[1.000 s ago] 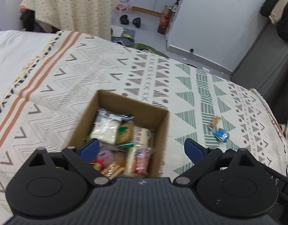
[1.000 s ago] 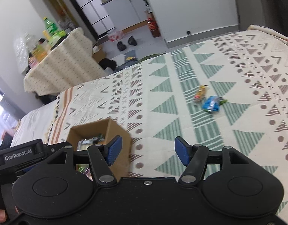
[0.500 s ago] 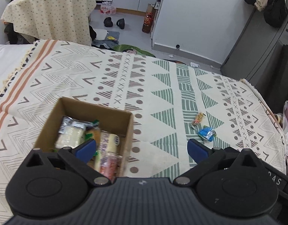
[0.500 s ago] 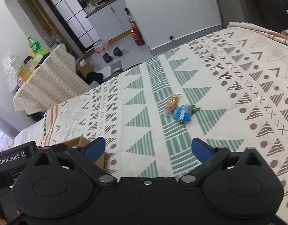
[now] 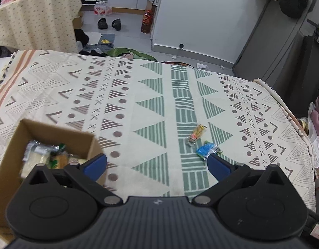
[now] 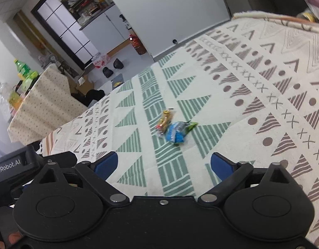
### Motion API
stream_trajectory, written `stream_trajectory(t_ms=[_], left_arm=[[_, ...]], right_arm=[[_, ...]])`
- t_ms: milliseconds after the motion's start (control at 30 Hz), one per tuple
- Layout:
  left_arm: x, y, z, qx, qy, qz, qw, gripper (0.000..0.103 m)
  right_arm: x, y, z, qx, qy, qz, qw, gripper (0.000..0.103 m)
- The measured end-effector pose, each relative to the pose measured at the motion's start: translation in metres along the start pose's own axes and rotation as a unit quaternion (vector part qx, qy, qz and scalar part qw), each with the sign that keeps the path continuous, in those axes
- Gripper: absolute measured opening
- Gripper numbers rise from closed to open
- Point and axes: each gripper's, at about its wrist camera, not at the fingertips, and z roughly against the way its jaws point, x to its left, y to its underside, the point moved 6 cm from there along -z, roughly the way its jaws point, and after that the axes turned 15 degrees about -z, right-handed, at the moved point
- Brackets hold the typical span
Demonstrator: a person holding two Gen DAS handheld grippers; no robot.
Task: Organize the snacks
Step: 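Move both tools back from the box to the remaining snacks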
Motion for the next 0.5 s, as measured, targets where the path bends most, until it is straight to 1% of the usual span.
stream_trajectory(t_ms=[100,300,433,500], left_arm=[[-0.008,-0.006,-0.012,0.003,0.004,-0.006,1.0,0.102],[-0.018,-0.014,-0.039,0.011,0.005,-0.019,0.9997,0.1],[-0.022,-0.017,-0.059,0.02,0.003,-0.025,0.9995,0.096],[-0.023,-0.018,-0.068,0.022,0.002,-0.026,0.9994,0.096]], right_arm=[[-0.012,-0.005,-0.011,0.009,0.0,-0.018,1.0,0.088],[-0.026,-0.011,-0.03,0.023,-0.007,-0.032,0.999,0.079],[-0.032,-0.014,-0.046,0.033,-0.01,-0.041,0.999,0.075],[-0.034,-0.015,-0.053,0.037,-0.011,-0.045,0.998,0.073]])
